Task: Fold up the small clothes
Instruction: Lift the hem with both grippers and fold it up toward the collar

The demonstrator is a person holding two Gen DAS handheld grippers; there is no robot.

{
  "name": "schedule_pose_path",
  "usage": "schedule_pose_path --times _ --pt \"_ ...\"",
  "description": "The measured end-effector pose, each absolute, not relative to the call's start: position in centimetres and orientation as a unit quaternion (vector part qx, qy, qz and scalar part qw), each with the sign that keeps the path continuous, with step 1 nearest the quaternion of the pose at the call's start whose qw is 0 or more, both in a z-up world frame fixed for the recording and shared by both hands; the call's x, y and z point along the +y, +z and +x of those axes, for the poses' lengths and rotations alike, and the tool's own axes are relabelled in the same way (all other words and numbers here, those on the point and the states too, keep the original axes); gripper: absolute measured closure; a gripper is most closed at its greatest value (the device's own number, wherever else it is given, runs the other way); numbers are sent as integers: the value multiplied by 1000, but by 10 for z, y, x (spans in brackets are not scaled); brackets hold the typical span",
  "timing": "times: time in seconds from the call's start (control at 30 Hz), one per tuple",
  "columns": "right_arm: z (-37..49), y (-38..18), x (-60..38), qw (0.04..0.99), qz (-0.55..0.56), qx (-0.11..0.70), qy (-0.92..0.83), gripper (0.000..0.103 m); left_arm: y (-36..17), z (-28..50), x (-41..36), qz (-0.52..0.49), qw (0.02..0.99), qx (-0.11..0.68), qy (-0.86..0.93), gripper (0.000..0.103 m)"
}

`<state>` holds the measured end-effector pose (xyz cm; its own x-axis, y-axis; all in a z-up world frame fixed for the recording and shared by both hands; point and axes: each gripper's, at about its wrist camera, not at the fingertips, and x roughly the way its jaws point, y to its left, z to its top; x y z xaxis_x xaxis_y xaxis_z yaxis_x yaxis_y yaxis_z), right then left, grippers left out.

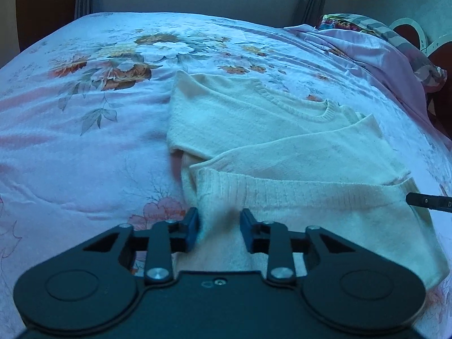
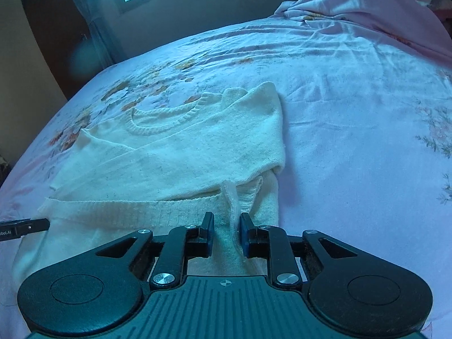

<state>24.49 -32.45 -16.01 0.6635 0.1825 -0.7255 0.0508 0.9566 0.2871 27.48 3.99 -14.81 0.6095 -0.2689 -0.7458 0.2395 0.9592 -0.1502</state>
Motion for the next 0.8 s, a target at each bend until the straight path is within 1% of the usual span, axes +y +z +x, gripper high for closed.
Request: schedule_pose_path --times 0.03,0.13,0.17,0.2,0.23,0.3,0.43,0.57,0.6,0.63,0.67,0.8 --pt "244 -159 -323 902 138 407 36 83 -146 274 40 -15 899 415 -137 89" --pt "242 -154 -319 908 120 400 37 83 -137 267 33 15 910 394 -126 88" --pt "242 -153 -317 911 109 397 37 82 -138 266 30 26 909 395 -132 82" --pt "241 -153 -316 913 105 392 44 82 -140 266 27 28 903 403 -145 80" --pt "243 -154 -315 910 106 396 51 82 -142 266 25 28 900 408 -153 80" --pt "250 -160 -314 904 104 412 53 83 -145 265 21 37 900 406 -154 82" --pt "257 -165 -321 901 109 418 45 83 -142 263 23 22 901 399 -168 95" --pt "260 -170 -322 900 102 422 44 83 -148 270 26 21 898 411 -157 95" --pt "258 -169 -322 901 102 420 44 84 -148 270 27 14 898 411 -156 95" --pt "256 -168 -322 901 103 418 44 101 -146 269 27 9 900 408 -155 96" --pt "253 -166 -321 903 104 415 42 101 -142 267 27 6 902 402 -155 97" --pt "239 -151 -322 913 115 388 44 101 -128 259 27 2 912 378 -160 97"
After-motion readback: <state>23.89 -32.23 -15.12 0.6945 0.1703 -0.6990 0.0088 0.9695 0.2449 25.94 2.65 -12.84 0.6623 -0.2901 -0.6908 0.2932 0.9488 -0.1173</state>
